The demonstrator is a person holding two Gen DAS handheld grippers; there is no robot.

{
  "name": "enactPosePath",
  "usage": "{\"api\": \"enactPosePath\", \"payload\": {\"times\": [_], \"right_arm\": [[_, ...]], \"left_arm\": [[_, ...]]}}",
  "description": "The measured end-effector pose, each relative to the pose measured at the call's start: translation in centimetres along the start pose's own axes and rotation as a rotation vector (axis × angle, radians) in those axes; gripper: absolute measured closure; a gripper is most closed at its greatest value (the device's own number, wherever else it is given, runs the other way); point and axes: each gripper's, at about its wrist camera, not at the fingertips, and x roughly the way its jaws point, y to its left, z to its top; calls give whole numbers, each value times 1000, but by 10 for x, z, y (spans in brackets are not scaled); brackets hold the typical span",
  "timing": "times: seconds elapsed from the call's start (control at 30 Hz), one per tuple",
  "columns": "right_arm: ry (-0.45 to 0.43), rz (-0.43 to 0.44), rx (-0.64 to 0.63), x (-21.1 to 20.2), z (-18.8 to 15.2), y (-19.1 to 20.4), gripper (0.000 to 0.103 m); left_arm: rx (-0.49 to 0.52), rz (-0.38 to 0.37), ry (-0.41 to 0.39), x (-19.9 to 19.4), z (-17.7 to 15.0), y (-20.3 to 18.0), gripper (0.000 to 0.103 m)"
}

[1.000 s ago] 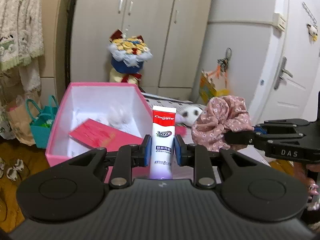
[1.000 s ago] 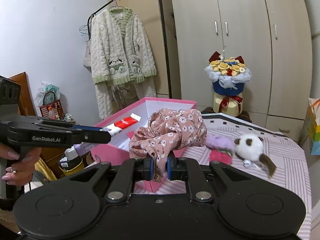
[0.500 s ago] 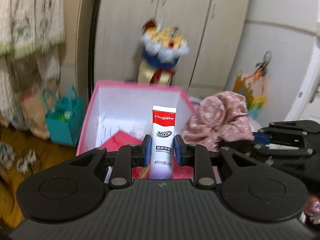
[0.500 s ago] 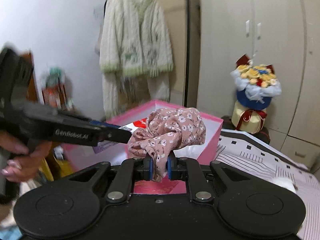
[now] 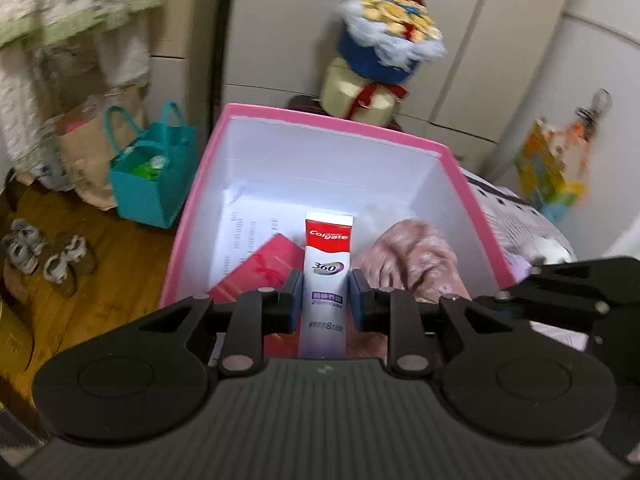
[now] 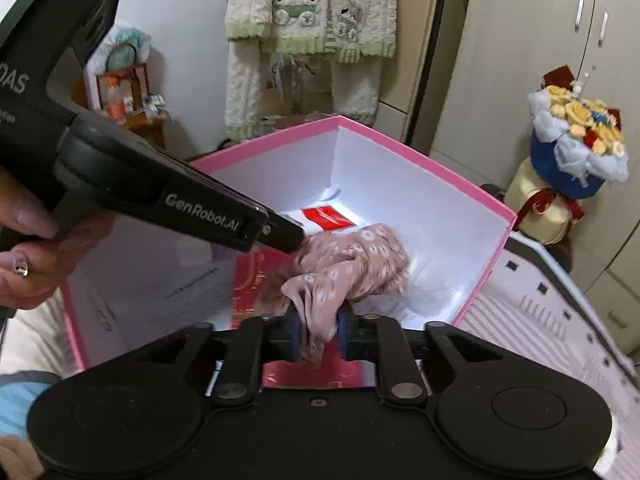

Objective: Organize soft objects
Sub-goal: 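Carry the toothpaste and scrunchie into the pink box and release both, then move the left tool to the white-and-brown plush toy on the bed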

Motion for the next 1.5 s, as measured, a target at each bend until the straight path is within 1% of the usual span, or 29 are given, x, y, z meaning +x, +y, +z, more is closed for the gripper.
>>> {"api": "enactPosePath", "payload": {"times": [0.03, 0.1, 0.13, 0.17, 0.2, 0.33, 0.43, 0.6, 0.73, 0.83, 0.9, 1.03, 1.13, 1.2, 1.37, 1.4, 1.5], "right_arm": [[-1, -20, -10, -1, -2, 2, 59], [-14, -50, -15, -5, -6, 3, 49], [-23, -58, -7, -9, -8, 3, 48], [-34, -60, 5, -14, -10, 2, 48], [-48, -58, 19, -20, -12, 1, 47], [-109, -59, 50, -48, -21, 1, 41], [-141, -71, 60, -68, -27, 4, 40], [-190, -84, 68, -104, -40, 9, 35], [-211, -88, 83, -130, -50, 12, 33], [-216, -84, 101, -147, -57, 13, 33], [-219, -81, 109, -158, -61, 15, 32], [-238, -81, 105, -181, -71, 20, 31], [-251, -99, 98, -197, -77, 24, 30], [-259, -115, 92, -206, -81, 26, 30], [-282, -145, 93, -228, -96, 27, 28], [-286, -152, 94, -231, -99, 26, 27], [-293, -169, 102, -239, -110, 22, 18]], "left_arm": [[-20, 4, -3, 0, -1, 2, 79], [-15, -1, -25, -6, -4, 2, 74], [-9, 1, -37, -11, -5, 1, 70], [1, 0, -50, -15, -6, 0, 63], [17, -3, -60, -21, -7, -1, 60], [72, -16, -72, -42, -11, -9, 57], [94, -35, -76, -61, -15, -15, 55], [150, -41, -121, -96, -25, -26, 48], [192, -47, -149, -123, -35, -38, 46], [212, -63, -161, -140, -42, -44, 42], [216, -58, -177, -151, -48, -47, 41], [258, -41, -211, -171, -60, -56, 38], [288, -48, -214, -181, -67, -66, 37], [308, -60, -214, -188, -72, -73, 33], [365, -90, -217, -198, -82, -93, 28], [373, -99, -215, -198, -85, -97, 26], [399, -130, -199, -196, -91, -110, 25]]}}
